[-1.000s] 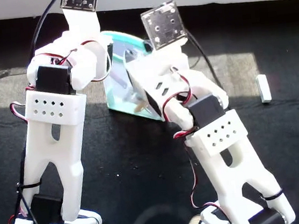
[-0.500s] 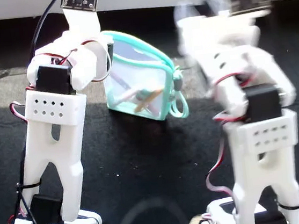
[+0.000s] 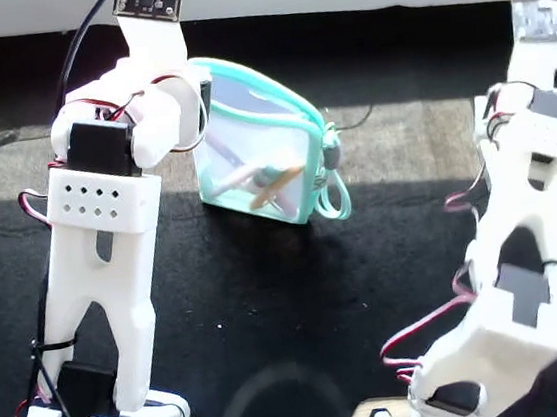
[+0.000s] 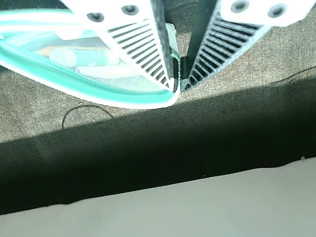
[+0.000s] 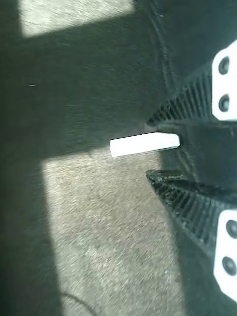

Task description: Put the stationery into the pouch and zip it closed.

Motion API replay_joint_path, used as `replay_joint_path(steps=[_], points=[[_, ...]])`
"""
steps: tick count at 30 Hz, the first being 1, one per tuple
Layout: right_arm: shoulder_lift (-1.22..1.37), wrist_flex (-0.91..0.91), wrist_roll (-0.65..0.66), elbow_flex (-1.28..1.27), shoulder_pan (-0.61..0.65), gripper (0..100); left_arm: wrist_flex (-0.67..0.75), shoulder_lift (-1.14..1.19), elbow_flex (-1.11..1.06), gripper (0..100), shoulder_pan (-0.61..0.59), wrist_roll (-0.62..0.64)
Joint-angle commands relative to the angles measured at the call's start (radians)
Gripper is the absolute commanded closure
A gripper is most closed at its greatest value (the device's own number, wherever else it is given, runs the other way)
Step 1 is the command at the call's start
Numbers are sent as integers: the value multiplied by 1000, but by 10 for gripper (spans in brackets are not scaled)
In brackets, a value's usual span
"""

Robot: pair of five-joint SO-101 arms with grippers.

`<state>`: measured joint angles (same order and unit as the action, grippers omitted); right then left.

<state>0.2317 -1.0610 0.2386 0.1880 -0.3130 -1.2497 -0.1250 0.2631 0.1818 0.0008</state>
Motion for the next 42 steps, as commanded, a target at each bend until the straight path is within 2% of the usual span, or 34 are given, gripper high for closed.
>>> replay_joint_path(steps=[1, 6, 10, 17, 21, 35, 42], points=[[142, -99, 12, 219, -30, 807, -5, 7, -13, 986, 42, -8], [374, -209, 18, 533, -25, 804, -6, 8, -18, 986, 65, -8], [550, -314, 98, 766, 12, 804, 2, 7, -35, 986, 68, -9], [789, -374, 114, 1058, 21, 803, 2, 4, -33, 986, 64, -9], [851, -374, 117, 1106, 16, 803, 2, 7, -33, 986, 65, -9], [915, -366, 249, 1101, 16, 807, 2, 7, -33, 986, 62, -9], [1010, -363, 250, 1110, 1, 808, 0, 5, -36, 986, 62, -9]])
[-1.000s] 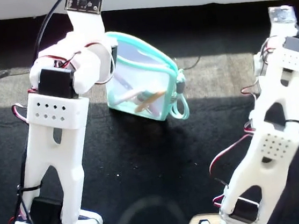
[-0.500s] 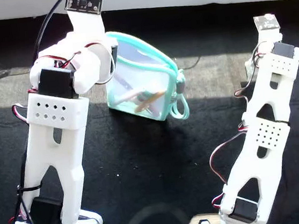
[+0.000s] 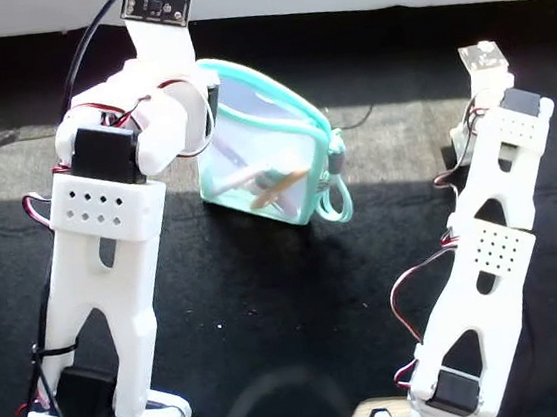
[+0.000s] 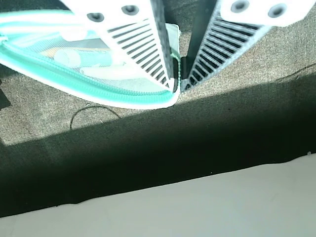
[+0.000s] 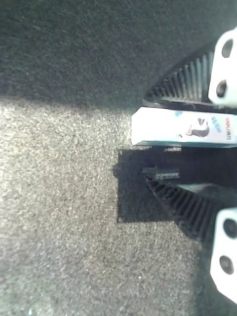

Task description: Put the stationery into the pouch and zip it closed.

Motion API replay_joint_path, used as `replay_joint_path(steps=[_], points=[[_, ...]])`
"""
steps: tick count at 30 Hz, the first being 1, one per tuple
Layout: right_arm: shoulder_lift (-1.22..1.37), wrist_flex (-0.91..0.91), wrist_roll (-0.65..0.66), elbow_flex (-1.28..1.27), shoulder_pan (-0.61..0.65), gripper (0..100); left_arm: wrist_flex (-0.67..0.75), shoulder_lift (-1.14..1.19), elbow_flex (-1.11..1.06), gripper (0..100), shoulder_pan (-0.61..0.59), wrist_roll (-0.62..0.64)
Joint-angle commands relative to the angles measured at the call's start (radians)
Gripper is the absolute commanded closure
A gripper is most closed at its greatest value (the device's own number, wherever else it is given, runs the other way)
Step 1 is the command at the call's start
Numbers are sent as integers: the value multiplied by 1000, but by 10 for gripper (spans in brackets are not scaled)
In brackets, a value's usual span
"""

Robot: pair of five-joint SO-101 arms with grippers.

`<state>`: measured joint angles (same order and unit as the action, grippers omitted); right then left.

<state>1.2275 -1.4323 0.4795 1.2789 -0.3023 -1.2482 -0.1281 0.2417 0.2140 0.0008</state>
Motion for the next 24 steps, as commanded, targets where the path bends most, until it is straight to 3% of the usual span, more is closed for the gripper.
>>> replay_joint_path(steps=[1, 5, 15, 19, 24], points=[[15, 7, 9, 19, -10, 815, 0, 8, -16, 986, 30, -11], [13, -1, 9, 53, -10, 996, 0, 10, -19, 988, 33, -57], [13, -268, 8, 499, -7, 991, 2, 12, -16, 988, -22, -64], [-27, -335, 5, 483, -2, 991, -6, 12, -21, 988, -36, -63], [-102, -334, -100, 475, -4, 992, -8, 12, -21, 989, -62, -63]])
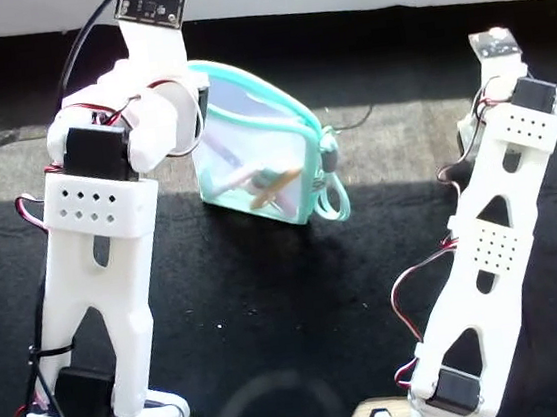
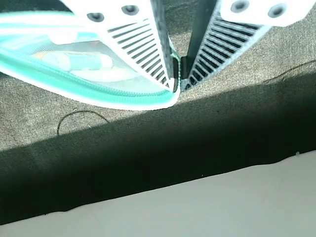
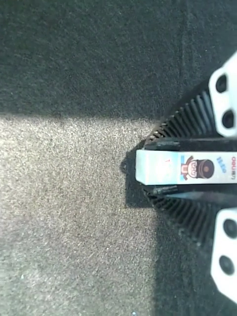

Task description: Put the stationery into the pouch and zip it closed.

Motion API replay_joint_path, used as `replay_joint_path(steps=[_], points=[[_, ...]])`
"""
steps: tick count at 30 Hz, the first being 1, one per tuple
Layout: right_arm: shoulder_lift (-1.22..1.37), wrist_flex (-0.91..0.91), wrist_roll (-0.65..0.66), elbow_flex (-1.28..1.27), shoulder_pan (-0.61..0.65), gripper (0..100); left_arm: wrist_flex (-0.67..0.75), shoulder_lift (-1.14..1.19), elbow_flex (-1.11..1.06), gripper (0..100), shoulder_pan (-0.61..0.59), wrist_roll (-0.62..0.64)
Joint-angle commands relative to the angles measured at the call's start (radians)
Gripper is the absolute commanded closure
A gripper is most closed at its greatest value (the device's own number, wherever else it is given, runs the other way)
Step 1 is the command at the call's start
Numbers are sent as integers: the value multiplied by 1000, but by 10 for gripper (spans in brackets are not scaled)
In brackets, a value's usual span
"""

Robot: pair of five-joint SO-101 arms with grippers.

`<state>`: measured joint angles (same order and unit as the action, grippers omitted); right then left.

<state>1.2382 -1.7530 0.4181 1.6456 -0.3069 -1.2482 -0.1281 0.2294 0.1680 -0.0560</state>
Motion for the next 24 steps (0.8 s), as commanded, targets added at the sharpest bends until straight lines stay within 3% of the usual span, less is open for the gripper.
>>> replay_joint_path(steps=[1, 7, 11, 20, 24], points=[[-127, -15, -41, 108, 4, 992, -8, 12, -8, 989, -22, -6], [-240, -16, -49, 99, 54, 992, -20, 10, -65, 990, -74, -5], [-409, -16, -141, -38, 94, 992, -69, 10, -90, 990, -101, -6], [-1136, -5, -192, -980, 297, 992, -140, 8, -94, 990, -104, -6], [-1369, 85, -192, -1369, 400, 992, -170, 7, -87, 988, -107, -6]])
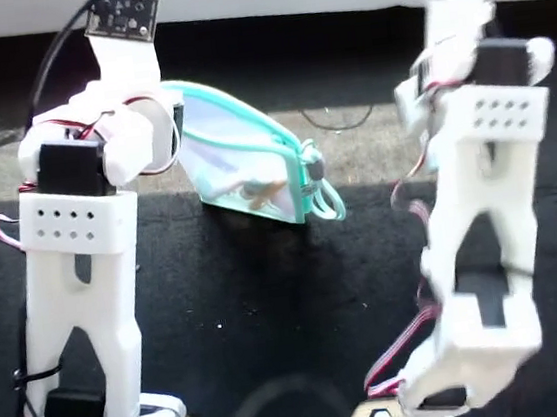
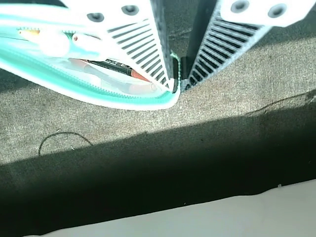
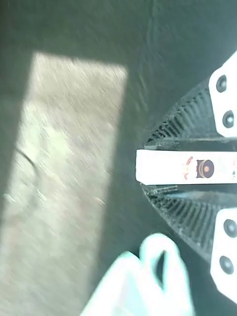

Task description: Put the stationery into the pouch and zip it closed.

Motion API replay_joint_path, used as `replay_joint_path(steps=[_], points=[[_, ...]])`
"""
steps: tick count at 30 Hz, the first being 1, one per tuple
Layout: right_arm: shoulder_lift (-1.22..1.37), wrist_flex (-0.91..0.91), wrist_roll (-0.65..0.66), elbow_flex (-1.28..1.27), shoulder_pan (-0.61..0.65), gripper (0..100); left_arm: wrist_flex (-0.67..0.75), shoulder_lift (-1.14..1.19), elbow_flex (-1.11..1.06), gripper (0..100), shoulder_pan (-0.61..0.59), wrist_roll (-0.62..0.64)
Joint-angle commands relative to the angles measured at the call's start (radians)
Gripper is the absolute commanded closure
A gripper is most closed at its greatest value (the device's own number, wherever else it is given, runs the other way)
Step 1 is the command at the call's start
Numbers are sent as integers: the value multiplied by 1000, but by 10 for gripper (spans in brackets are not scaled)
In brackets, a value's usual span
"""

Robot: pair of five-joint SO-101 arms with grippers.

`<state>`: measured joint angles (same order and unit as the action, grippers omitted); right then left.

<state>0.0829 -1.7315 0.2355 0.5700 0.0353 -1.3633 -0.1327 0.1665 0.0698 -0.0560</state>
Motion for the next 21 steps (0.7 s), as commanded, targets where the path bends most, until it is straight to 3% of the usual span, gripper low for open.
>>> replay_joint_path(steps=[1, 12, 21], points=[[-255, 96, -9, -381, 70, 992, -55, 10, -24, 988, -8, -8], [-406, 524, -8, -1122, 5, 992, -77, 7, -22, 989, -4, -6], [-323, 561, -3, -1236, 4, 985, -126, 8, -25, 990, -5, -6]])
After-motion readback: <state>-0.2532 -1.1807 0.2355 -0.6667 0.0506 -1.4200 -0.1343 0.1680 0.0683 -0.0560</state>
